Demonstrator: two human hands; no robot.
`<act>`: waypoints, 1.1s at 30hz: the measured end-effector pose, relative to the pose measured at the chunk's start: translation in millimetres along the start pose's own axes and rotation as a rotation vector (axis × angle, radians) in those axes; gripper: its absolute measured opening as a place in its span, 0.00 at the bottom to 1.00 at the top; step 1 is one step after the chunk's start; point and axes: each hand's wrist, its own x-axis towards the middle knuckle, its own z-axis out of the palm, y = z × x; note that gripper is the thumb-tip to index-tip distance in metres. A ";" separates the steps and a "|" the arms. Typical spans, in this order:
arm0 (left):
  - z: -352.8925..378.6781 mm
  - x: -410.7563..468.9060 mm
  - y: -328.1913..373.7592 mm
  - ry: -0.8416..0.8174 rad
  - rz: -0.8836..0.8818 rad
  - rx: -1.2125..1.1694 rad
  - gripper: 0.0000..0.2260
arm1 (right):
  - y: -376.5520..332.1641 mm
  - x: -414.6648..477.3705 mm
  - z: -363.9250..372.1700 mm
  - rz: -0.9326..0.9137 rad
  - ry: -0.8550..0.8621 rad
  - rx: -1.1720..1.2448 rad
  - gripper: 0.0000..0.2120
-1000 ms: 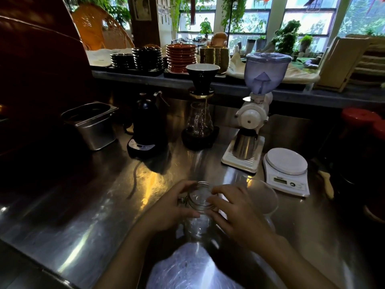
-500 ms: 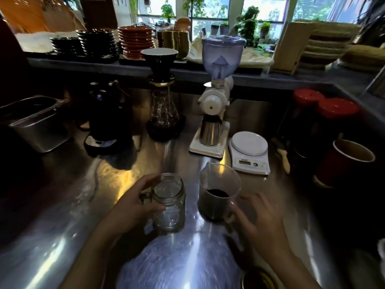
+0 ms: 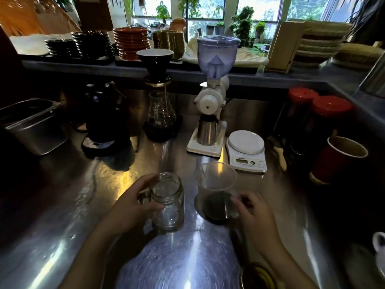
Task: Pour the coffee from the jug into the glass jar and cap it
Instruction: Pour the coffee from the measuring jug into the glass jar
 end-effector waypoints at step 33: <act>40.6 11.2 -32.3 -0.021 0.047 -0.008 0.38 | -112.4 89.7 -20.9 -0.410 -0.107 0.062 0.04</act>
